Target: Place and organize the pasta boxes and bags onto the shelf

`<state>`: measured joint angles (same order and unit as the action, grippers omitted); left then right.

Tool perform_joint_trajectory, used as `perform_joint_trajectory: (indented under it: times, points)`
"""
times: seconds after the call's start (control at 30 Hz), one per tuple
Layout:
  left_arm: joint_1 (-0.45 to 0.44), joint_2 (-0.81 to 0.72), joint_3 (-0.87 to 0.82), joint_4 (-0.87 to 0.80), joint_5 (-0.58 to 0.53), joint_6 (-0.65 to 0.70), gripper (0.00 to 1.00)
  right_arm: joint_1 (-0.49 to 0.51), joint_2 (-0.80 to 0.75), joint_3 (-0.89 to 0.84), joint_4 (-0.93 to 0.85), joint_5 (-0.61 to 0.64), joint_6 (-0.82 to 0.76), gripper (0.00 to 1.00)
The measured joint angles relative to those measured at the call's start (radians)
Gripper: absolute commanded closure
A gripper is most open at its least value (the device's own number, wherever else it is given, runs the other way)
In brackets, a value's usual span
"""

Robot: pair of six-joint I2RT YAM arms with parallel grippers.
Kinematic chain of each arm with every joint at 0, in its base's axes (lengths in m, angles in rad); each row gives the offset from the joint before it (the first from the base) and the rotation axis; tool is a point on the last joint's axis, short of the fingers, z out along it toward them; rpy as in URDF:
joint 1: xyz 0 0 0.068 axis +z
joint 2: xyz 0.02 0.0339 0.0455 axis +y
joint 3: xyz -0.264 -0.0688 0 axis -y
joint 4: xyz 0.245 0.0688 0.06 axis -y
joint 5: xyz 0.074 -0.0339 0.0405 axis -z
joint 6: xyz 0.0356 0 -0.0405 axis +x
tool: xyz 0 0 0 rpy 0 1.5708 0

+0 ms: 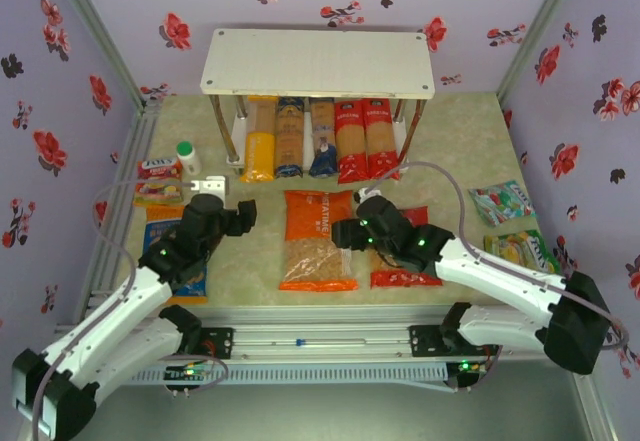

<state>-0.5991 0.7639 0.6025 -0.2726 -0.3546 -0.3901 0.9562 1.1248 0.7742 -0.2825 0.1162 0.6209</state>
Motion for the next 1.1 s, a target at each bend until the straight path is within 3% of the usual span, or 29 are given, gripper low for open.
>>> perform_joint_trajectory:
  times: [0.13, 0.3, 0.57, 0.83, 1.1]
  points:
    - [0.0, -0.106, 0.002, -0.001, 0.019, -0.004, 0.16, 0.067, 0.124, 0.054, 0.113, -0.071, -0.002, 0.31]
    - [-0.001, -0.193, 0.042, -0.014, 0.053, -0.004, 0.16, 0.099, 0.423, 0.149, 0.265, -0.201, 0.024, 0.31]
    - [-0.001, -0.254, 0.087, -0.032, 0.079, -0.003, 0.15, 0.154, 0.824, 0.497, 0.333, -0.337, 0.039, 0.29]
    - [-0.003, -0.262, 0.1, -0.047, 0.079, 0.0, 0.15, 0.166, 1.045, 0.792, 0.303, -0.368, 0.044, 0.26]
    - [-0.003, -0.262, 0.102, -0.047, 0.084, 0.004, 0.14, 0.178, 1.183, 0.959, 0.217, -0.373, 0.045, 0.26]
